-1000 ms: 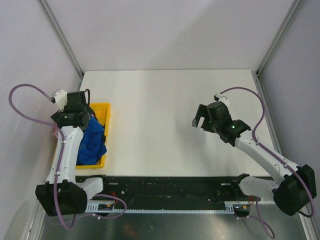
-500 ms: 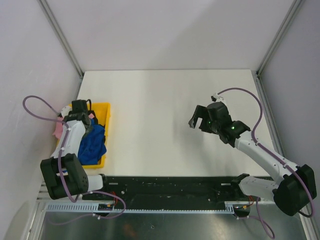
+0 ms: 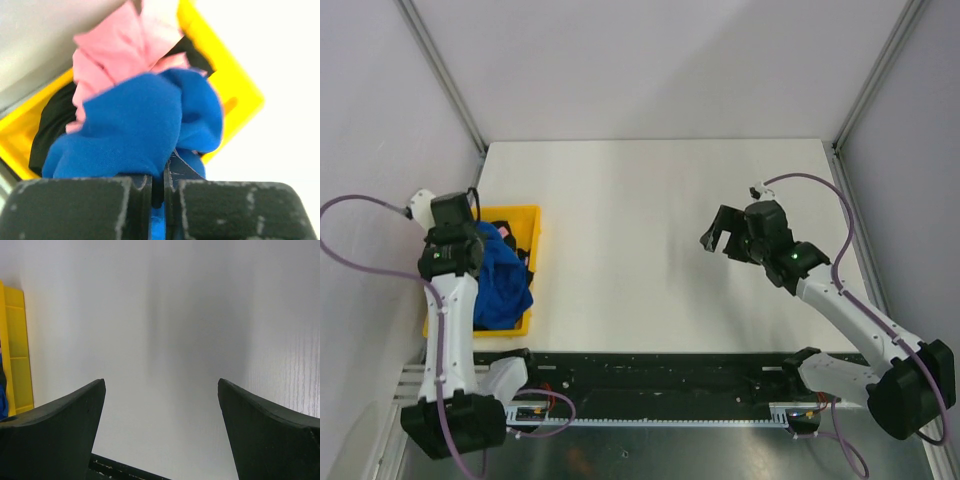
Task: Fold and stack the t-shirts
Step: Grab crumpled tshirt from bin with the left arm, then move the tshirt to the center of the board
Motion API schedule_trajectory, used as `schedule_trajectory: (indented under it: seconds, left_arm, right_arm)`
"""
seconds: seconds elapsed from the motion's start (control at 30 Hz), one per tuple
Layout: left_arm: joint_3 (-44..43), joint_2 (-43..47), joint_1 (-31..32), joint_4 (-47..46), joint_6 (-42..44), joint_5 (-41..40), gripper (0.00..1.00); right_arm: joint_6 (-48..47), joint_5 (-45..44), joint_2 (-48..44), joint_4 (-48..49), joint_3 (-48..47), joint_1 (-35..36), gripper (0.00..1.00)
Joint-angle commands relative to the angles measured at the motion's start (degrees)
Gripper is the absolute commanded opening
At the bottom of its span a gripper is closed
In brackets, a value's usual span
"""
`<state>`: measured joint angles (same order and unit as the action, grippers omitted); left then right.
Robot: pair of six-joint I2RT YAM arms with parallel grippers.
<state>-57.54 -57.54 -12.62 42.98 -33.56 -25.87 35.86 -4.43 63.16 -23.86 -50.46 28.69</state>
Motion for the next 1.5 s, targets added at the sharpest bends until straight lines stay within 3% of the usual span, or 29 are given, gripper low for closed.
schedule_trajectory:
  seconds: [0.0,0.23,0.6,0.8,0.97,1.0,1.07,1.13,1.23,1.47]
  left_arm:
    - [-8.6,5.1,2.3,-1.6,3.4,2.3,0.0]
    - [-20.5,5.8,12.6,-1.2,3.7,1.6,0.0]
    - [-41.6,-7.7,41.6,-2.3,8.2,-2.6,0.0]
    - [-42.6,-17.5,53.2,-3.9,7.9,-0.9,0.0]
    - [-39.0,-28.8,57.4,-7.9,7.0,9.2,0.02]
    - [-39.1,-31.8,57.6,-8.4,7.5,12.5,0.14]
    - [-39.7,-37.2,57.7,-8.7,8.9,17.6,0.57]
    - [-39.8,-39.7,57.7,-8.8,10.1,19.9,0.87]
    - [-37.8,-38.5,57.1,-8.9,11.0,19.0,0.98]
    - [-24.4,-27.4,50.5,-9.0,8.5,17.5,0.99]
  right_arm:
    - [-1.3,1.8,-1.1,2.2,0.1,-0.9,0.99]
    - [-1.5,1.9,-1.3,2.1,-0.3,-2.1,0.99]
    - [-2.4,-0.9,-3.8,-0.7,-3.0,-6.2,0.99]
    - [-2.6,-3.7,-5.8,-3.7,-3.2,-9.1,0.99]
    - [-2.3,-6.0,-6.8,-6.9,-3.2,-10.1,0.99]
    - [-2.2,-6.2,-6.8,-7.4,-3.2,-10.1,0.99]
    - [-2.1,-6.0,-6.4,-8.2,-3.2,-10.1,0.99]
    - [-2.0,-5.6,-5.9,-9.3,-3.2,-9.7,0.99]
    - [-2.0,-7.2,-4.5,-10.7,-3.1,-7.0,0.99]
    - [-0.1,-13.3,1.1,-8.5,-2.6,5.8,0.98]
